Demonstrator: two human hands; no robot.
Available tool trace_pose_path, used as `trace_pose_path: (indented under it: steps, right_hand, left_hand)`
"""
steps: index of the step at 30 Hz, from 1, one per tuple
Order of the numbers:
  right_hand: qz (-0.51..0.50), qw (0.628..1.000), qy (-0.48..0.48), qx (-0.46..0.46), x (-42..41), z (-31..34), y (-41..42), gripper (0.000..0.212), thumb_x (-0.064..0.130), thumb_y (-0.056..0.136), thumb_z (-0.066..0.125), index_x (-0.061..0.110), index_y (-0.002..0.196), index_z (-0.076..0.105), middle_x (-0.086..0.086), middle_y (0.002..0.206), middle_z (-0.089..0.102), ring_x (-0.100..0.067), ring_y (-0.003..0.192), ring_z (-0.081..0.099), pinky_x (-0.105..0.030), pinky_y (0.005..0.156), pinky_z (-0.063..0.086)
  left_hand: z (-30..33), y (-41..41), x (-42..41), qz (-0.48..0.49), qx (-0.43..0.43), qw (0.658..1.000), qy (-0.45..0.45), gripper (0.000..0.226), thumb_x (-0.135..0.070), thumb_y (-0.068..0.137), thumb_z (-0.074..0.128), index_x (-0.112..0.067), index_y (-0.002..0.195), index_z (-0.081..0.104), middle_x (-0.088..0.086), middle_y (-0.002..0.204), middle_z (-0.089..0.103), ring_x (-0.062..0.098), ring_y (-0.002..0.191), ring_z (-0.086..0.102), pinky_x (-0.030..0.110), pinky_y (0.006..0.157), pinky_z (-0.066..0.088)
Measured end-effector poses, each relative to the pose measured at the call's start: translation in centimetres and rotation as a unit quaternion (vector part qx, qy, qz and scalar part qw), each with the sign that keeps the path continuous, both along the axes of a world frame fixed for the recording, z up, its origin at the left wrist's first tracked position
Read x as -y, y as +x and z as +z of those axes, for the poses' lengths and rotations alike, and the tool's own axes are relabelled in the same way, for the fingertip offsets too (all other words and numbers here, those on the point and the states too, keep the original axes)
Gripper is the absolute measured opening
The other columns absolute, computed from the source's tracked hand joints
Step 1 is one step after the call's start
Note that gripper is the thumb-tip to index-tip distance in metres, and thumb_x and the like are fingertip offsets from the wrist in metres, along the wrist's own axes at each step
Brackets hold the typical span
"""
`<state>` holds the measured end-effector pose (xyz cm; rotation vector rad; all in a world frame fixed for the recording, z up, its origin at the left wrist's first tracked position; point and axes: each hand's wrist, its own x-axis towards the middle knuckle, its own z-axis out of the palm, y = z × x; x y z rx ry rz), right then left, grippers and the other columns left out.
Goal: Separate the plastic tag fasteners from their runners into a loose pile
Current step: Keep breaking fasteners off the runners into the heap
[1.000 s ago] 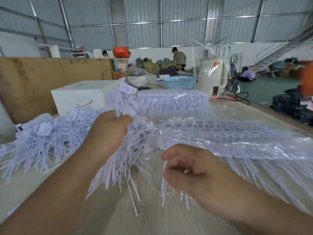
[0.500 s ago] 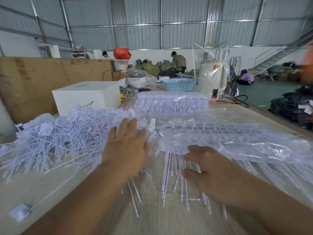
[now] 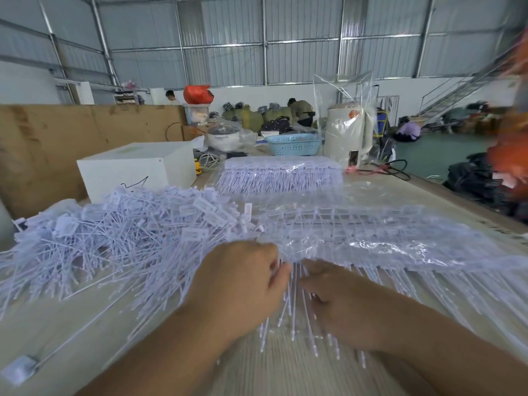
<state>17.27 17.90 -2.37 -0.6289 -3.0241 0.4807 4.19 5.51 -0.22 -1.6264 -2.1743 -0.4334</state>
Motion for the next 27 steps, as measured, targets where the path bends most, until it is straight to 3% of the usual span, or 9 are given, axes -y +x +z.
trace_pose_path:
  steps: [2, 4, 6, 9, 12, 16, 20, 24, 27]
  right_hand:
    - [0.009, 1.000, 0.015, 0.000, 0.2, 0.1, 0.0, 0.030, 0.015, 0.098, 0.044, 0.012, 0.123, 0.060, -0.011, 0.148, 0.040, -0.025, 0.140, 0.031, -0.030, 0.118, 0.021]
    - [0.027, 1.000, 0.011, 0.008, 0.2, 0.3, 0.5, 0.034, 0.026, 0.099, 0.042, 0.018, 0.129, 0.056, -0.004, 0.160, 0.021, -0.019, 0.150, 0.012, -0.031, 0.122, 0.007]
    - [0.037, 0.999, 0.008, 0.031, 0.3, 0.6, 0.9, 0.041, 0.039, 0.100, 0.040, 0.027, 0.139, 0.046, 0.001, 0.164, 0.004, -0.015, 0.151, -0.006, -0.039, 0.123, 0.002]
    - [0.013, 1.000, -0.025, -0.005, 0.1, 1.4, 1.1, 0.059, 0.056, 0.100, 0.030, 0.033, 0.153, 0.021, 0.011, 0.162, 0.013, -0.012, 0.150, 0.002, -0.031, 0.120, 0.002]
    - [-0.053, 0.997, -0.030, -0.055, -1.2, 1.8, 1.3, 0.068, 0.060, 0.098, 0.025, 0.031, 0.156, 0.004, 0.016, 0.162, 0.003, -0.005, 0.148, -0.002, -0.020, 0.107, -0.001]
    - [-0.061, 0.998, -0.014, -0.032, -2.9, 0.8, 1.2, 0.073, 0.062, 0.096, 0.024, 0.027, 0.156, 0.000, 0.010, 0.163, -0.007, -0.008, 0.149, -0.011, -0.027, 0.116, -0.004]
    - [-0.053, 0.998, 0.009, -0.045, -3.8, -0.4, 0.5, 0.068, 0.058, 0.098, 0.029, 0.028, 0.156, 0.011, 0.006, 0.164, -0.001, -0.012, 0.150, -0.007, -0.029, 0.117, -0.001]
    - [-0.050, 0.996, 0.045, -0.054, -4.2, -1.1, -0.3, 0.049, 0.044, 0.102, 0.037, 0.017, 0.143, 0.038, -0.006, 0.150, 0.030, -0.022, 0.142, 0.021, -0.035, 0.114, 0.021]
    - [-0.050, 0.995, 0.049, -0.073, -4.0, -1.0, -0.5, 0.042, 0.041, 0.100, 0.041, 0.017, 0.135, 0.045, -0.005, 0.140, 0.039, -0.023, 0.134, 0.030, -0.036, 0.110, 0.028]
  left_hand:
    - [-1.2, 0.3, -0.6, 0.034, 0.005, 0.997, -0.065, 0.047, -0.063, 0.091, 0.036, -0.022, 0.072, 0.047, -0.004, 0.075, 0.059, 0.018, 0.074, 0.059, 0.030, 0.062, 0.044]
    - [-1.9, 0.3, -1.1, 0.046, 0.023, 0.995, -0.086, 0.052, -0.067, 0.090, 0.038, -0.020, 0.069, 0.046, -0.003, 0.073, 0.059, 0.019, 0.072, 0.059, 0.030, 0.062, 0.045]
    - [-2.3, -0.1, -1.4, 0.047, 0.059, 0.994, -0.079, 0.050, -0.062, 0.090, 0.043, -0.019, 0.066, 0.046, -0.002, 0.067, 0.057, 0.018, 0.068, 0.059, 0.029, 0.060, 0.046]
    - [-2.5, -0.4, -1.4, 0.043, 0.091, 0.992, -0.076, 0.038, -0.046, 0.091, 0.046, -0.016, 0.068, 0.049, -0.001, 0.066, 0.057, 0.019, 0.067, 0.061, 0.027, 0.057, 0.044]
    - [-2.3, -0.3, -1.0, 0.023, 0.115, 0.992, -0.055, 0.034, -0.039, 0.089, 0.047, -0.014, 0.066, 0.050, -0.001, 0.059, 0.054, 0.014, 0.058, 0.056, 0.025, 0.050, 0.036]
    - [-1.5, 0.5, -0.6, -0.040, 0.114, 0.992, -0.042, 0.035, -0.043, 0.078, 0.043, -0.014, 0.059, 0.042, 0.002, 0.052, 0.048, 0.015, 0.052, 0.051, 0.028, 0.052, 0.043]
    - [-1.7, 1.2, -0.4, -0.144, 0.073, 0.984, -0.071, 0.031, -0.038, 0.075, 0.043, -0.010, 0.062, 0.039, 0.007, 0.055, 0.048, 0.023, 0.058, 0.051, 0.030, 0.054, 0.045]
    - [-1.8, 0.5, -0.2, -0.193, 0.039, 0.973, -0.119, 0.030, -0.034, 0.076, 0.046, -0.008, 0.063, 0.039, 0.008, 0.055, 0.046, 0.022, 0.054, 0.046, 0.034, 0.062, 0.048]
    - [-1.4, 0.2, 0.2, -0.212, 0.074, 0.967, -0.119, 0.032, -0.035, 0.079, 0.047, -0.009, 0.063, 0.040, 0.007, 0.054, 0.043, 0.021, 0.052, 0.043, 0.037, 0.060, 0.048]
